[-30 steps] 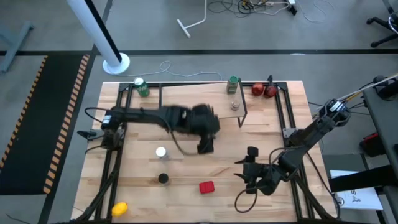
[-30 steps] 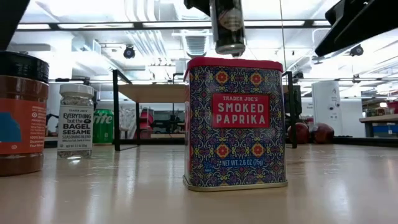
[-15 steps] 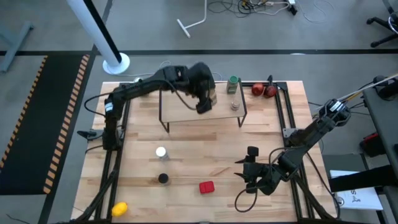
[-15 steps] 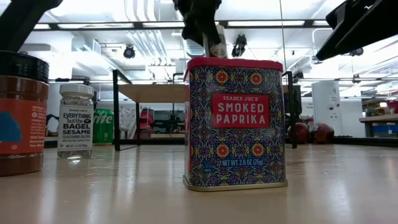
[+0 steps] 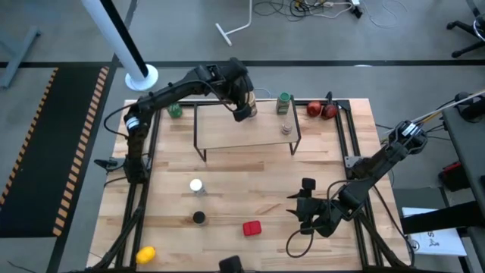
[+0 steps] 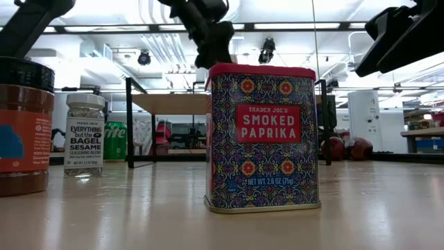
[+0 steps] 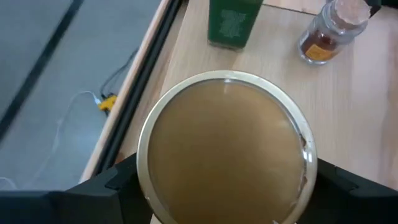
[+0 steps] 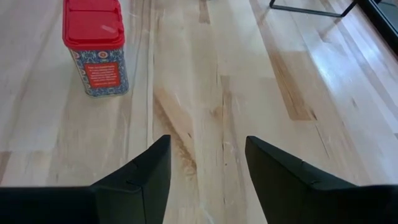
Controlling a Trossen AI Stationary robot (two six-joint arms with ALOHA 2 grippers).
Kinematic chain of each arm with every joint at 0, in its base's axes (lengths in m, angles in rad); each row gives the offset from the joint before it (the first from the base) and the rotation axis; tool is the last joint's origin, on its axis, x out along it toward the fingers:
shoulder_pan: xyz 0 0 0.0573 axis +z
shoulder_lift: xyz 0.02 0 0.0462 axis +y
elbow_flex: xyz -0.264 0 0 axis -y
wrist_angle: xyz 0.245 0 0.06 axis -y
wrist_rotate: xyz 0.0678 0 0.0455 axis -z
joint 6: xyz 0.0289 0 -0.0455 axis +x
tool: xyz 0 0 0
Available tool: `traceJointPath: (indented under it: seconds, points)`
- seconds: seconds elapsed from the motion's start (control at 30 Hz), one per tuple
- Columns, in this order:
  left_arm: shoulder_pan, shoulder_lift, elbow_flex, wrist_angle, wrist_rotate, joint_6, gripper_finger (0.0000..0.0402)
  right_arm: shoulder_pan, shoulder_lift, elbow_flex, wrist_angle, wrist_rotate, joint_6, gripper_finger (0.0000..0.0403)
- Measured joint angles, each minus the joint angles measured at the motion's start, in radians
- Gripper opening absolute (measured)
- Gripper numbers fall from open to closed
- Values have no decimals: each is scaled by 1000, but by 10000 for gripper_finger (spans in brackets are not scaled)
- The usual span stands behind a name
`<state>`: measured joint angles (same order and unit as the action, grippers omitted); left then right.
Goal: Shelf spices
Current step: Put the brown seasoning bottle on the shelf
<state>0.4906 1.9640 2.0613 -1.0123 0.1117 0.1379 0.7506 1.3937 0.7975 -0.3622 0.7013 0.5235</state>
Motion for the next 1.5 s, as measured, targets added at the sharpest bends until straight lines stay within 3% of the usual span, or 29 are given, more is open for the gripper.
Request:
traceJointPath:
  seconds: [0.63,1.13,1.5]
  points:
    - [10,0,-22,-22,28,56,278,0,1,0,0,7,-3,175]
    - [-10,-1,-21,-18,-70,93,310,0,1,0,1,8,-7,167]
    - [-16,-1,-21,-7,-78,123,296,0,1,0,1,8,-8,158]
